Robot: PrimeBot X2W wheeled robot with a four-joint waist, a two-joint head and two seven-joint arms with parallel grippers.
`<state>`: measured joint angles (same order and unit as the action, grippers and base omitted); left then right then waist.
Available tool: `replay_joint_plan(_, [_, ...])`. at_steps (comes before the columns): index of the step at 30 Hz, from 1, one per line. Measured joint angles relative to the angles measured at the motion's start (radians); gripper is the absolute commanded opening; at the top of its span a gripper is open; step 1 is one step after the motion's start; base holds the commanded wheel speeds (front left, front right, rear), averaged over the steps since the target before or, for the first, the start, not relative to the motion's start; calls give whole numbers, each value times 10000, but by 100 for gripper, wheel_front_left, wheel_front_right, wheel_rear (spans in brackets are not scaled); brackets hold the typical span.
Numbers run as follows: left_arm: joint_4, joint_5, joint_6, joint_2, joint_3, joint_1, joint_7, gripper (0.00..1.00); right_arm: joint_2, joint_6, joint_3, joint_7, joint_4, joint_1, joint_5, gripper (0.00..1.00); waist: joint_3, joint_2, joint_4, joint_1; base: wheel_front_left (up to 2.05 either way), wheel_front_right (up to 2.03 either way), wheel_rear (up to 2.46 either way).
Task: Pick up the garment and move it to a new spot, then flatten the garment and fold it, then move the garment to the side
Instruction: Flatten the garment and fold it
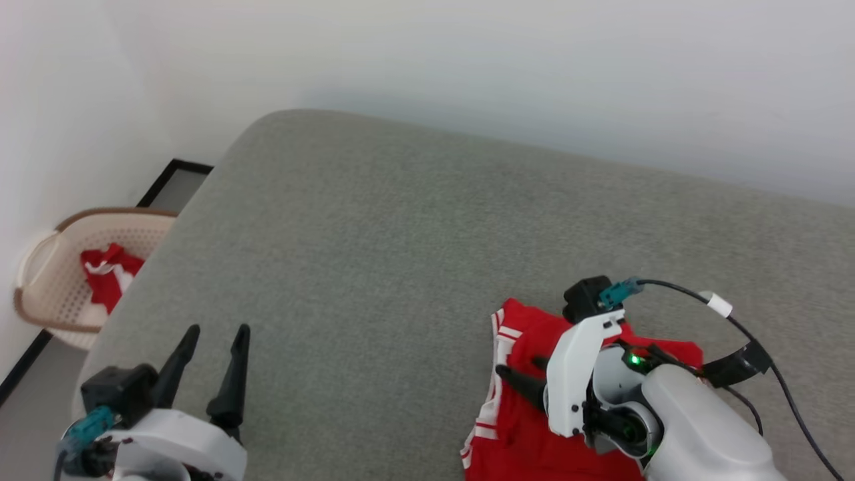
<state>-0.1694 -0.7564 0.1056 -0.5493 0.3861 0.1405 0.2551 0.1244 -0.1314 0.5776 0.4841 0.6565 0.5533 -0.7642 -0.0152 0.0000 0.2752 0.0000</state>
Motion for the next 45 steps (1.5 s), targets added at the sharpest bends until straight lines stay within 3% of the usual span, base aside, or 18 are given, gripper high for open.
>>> replay_joint_plan(5, [59, 2, 36, -176, -117, -314, 4, 100, 543, 0, 428, -564, -675, 85, -548, 100, 213, 0, -387, 1, 0, 0, 0])
replay_joint_plan(11, [272, 46, 178, -334, -360, -667, 19, 100, 1701, 0, 585, -1804, -1678, 78, -614, 100, 414, 0, -1031, 0, 0, 0, 0])
replay_joint_plan(25, [665, 568, 441, -314, -1223, -1506, 63, 100, 3672, 0, -483, -5260, -2441, -1042, 410, 100, 637, 0, -2785, 0, 0, 0, 0])
replay_joint_plan(35, [763, 1137, 201, 128, -2240, -2140, 88, 100, 4015, 0, -1954, -6531, -2347, -2462, 1024, 100, 789, 1, -3634, 0, 0, 0, 0])
replay_joint_plan(45, [621, 1555, -192, 704, -3187, -2535, 88, 100, 3659, 0, -3361, -6801, -3003, -3652, 1877, 100, 919, 0, -3829, 0, 0, 0, 0])
